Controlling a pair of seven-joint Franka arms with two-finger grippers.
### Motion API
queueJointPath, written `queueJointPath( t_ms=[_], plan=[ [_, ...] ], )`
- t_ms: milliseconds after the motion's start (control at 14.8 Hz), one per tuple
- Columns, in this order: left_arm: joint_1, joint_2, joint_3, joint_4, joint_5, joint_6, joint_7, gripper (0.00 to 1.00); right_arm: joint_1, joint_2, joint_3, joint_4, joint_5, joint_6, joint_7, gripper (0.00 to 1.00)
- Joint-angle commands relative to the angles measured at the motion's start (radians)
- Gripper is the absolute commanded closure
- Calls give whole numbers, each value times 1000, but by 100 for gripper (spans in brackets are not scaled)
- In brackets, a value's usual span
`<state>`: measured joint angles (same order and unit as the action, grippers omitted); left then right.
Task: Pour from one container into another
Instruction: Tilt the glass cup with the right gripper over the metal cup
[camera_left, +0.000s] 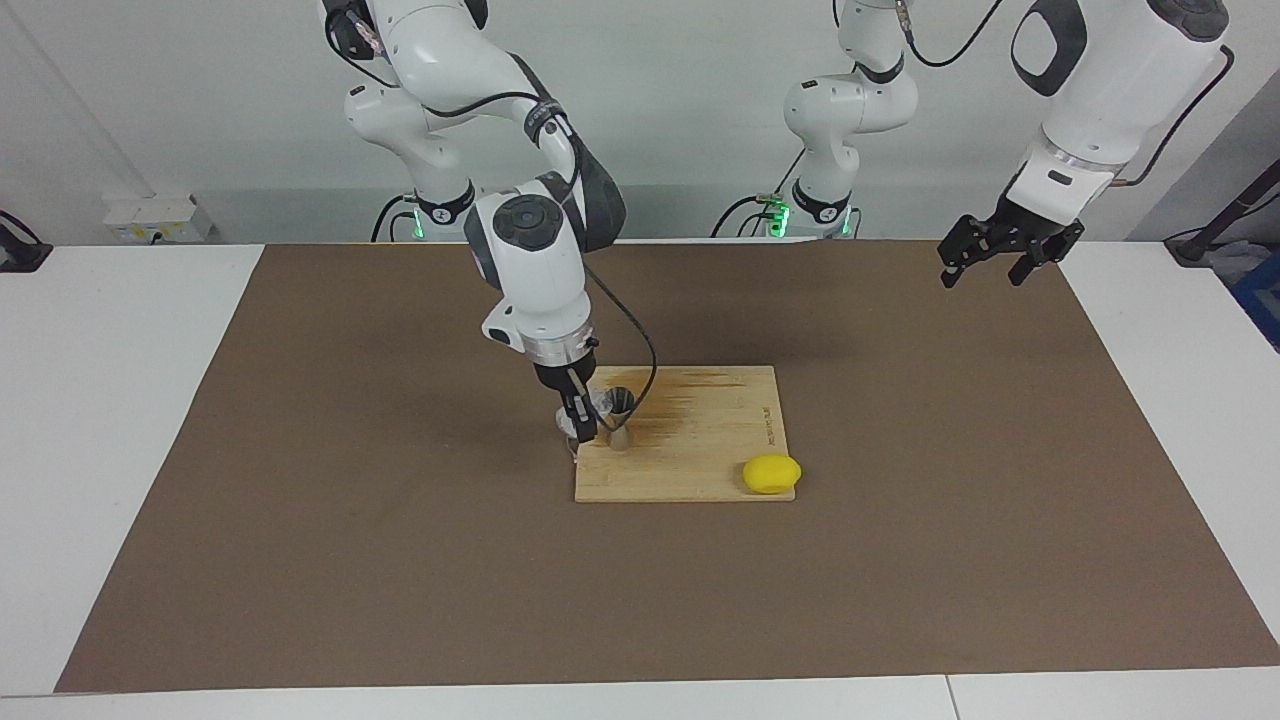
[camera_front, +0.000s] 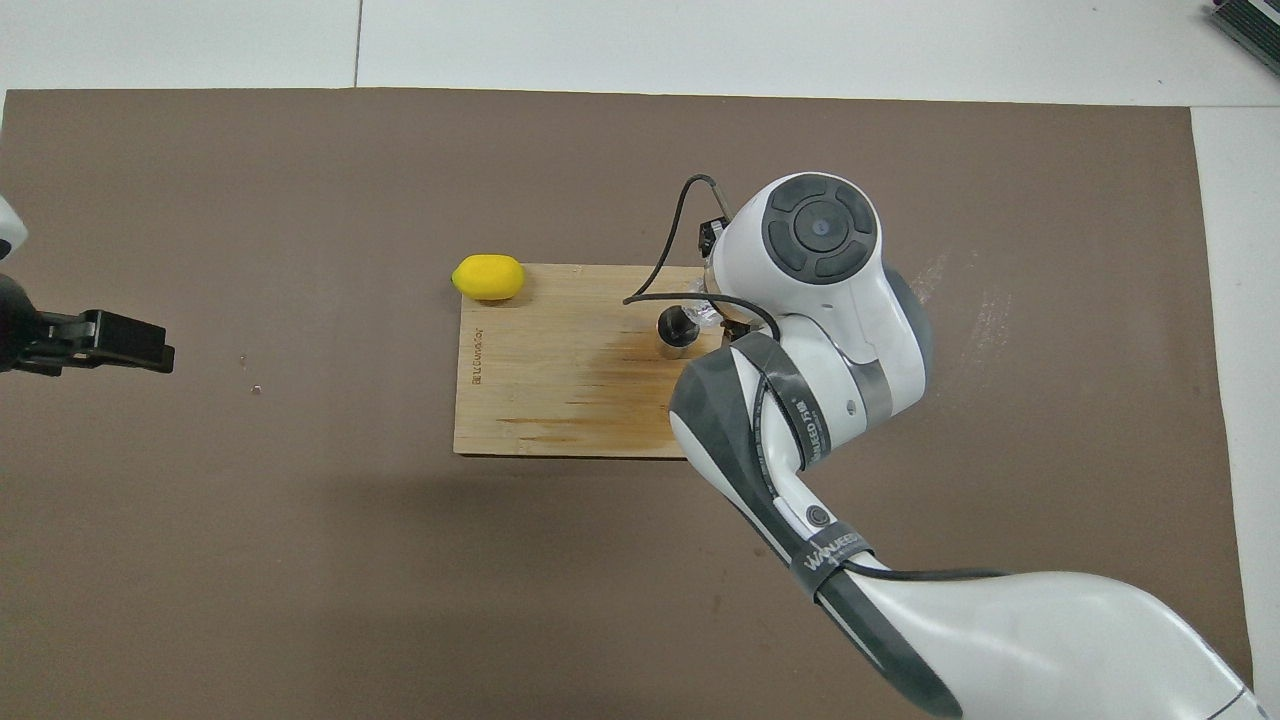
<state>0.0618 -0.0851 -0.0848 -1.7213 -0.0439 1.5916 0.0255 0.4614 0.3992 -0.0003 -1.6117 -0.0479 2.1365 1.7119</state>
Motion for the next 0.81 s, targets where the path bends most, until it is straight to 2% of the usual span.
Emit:
queueJointPath(
  t_ms=[0, 339, 745],
  plan=[
    [9, 1, -3, 109, 10, -119, 24, 0, 6, 3, -1, -5, -62, 10, 25, 93],
    [0, 2, -26, 109, 7, -113, 5, 0, 29, -5, 0, -17, -153, -7, 23, 93],
    [6, -10, -26, 82, 7, -96, 16, 0, 34, -3, 0, -1, -161, -41, 18, 93]
  ],
)
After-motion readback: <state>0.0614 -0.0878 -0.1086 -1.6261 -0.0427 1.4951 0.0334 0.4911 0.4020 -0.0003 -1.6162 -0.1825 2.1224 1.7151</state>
